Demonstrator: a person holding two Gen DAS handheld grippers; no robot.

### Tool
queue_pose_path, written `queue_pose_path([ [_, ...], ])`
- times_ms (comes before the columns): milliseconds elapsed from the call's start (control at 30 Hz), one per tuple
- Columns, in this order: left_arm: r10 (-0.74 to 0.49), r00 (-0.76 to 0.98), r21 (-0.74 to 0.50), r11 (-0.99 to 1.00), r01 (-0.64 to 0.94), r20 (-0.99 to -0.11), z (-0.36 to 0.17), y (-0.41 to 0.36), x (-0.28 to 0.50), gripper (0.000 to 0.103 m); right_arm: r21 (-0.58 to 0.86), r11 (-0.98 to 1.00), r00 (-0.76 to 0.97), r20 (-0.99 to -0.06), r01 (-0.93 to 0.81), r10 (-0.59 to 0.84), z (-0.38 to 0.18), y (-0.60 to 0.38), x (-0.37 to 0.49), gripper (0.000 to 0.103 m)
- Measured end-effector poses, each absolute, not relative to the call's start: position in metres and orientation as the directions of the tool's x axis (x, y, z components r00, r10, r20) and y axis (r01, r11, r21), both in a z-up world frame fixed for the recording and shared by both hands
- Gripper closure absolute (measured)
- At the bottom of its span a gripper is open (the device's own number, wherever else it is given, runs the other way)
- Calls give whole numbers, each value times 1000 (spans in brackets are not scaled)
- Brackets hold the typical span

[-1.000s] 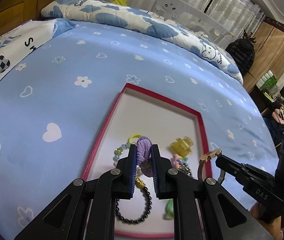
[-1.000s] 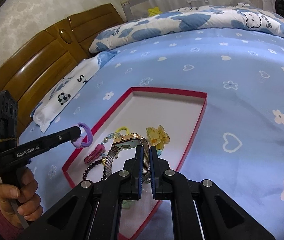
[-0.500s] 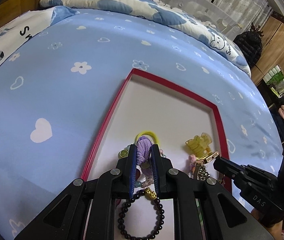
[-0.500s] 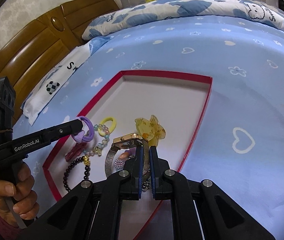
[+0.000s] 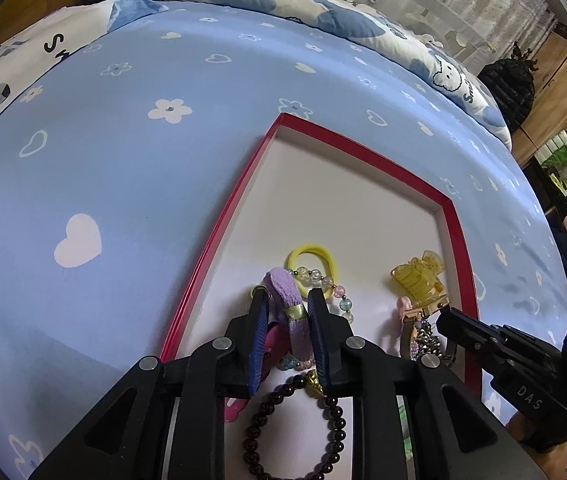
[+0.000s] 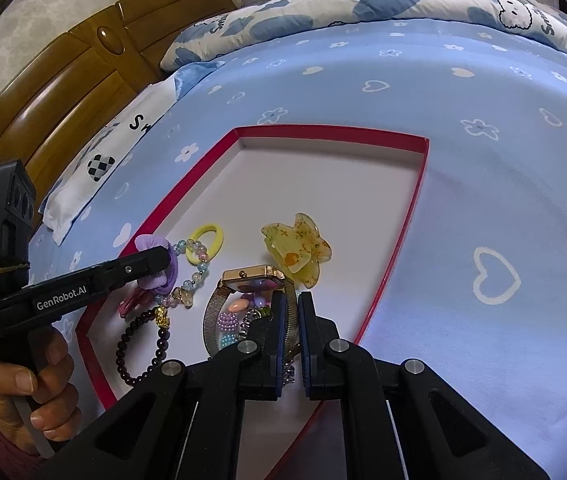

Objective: Organize jewelry

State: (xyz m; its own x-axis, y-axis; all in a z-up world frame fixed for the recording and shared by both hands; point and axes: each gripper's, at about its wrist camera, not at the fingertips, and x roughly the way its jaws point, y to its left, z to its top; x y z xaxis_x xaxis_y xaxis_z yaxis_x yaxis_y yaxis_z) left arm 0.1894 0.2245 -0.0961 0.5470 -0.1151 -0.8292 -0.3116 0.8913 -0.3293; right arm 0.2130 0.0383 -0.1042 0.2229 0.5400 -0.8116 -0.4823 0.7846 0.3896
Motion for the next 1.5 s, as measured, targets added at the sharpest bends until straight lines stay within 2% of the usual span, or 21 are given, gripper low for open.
queue_pose_path([
  [267, -110, 545, -324, 892, -316, -831, -96, 223, 188, 81, 407, 778, 216, -804, -478, 554, -105, 36, 213, 93],
  [400, -97, 542, -316, 891, -327, -835, -94, 223, 186, 66, 416, 776, 213, -801, -473, 560, -105, 35, 213, 92],
  [667, -93, 544, -312, 892, -326, -834, -89, 223, 181, 65, 419, 777, 222, -796, -470, 563, -101, 34, 211, 91],
  [800, -86, 548, -307, 895, -325, -832, -85, 222, 176, 61, 424, 773, 231, -786, -473, 573, -96, 32, 209, 90],
  [933, -87, 551, -309, 894, -324, -830, -82, 221, 171, 59, 426, 769, 241, -778, -477, 580, -90, 29, 207, 80],
  [1067, -85, 559, -313, 893, -325, -825, -77, 221, 164, 58, 431, 767, 255, -766, -476, 589, -84, 26, 203, 74],
  [1300, -56, 593, -300, 898, -322, -804, -56, 214, 138, 39, 439, 763, 288, -742, -474, 605, -71, 17, 193, 55],
  [1367, -48, 601, -298, 898, -323, -797, -51, 210, 127, 36, 444, 760, 303, -729, -474, 614, -66, 11, 187, 54],
  [1433, -39, 607, -293, 899, -325, -794, -47, 206, 115, 32, 444, 760, 320, -718, -474, 619, -61, 4, 179, 44],
  [1500, -26, 615, -287, 900, -329, -788, -42, 200, 101, 28, 448, 758, 334, -705, -473, 626, -56, -3, 172, 40],
])
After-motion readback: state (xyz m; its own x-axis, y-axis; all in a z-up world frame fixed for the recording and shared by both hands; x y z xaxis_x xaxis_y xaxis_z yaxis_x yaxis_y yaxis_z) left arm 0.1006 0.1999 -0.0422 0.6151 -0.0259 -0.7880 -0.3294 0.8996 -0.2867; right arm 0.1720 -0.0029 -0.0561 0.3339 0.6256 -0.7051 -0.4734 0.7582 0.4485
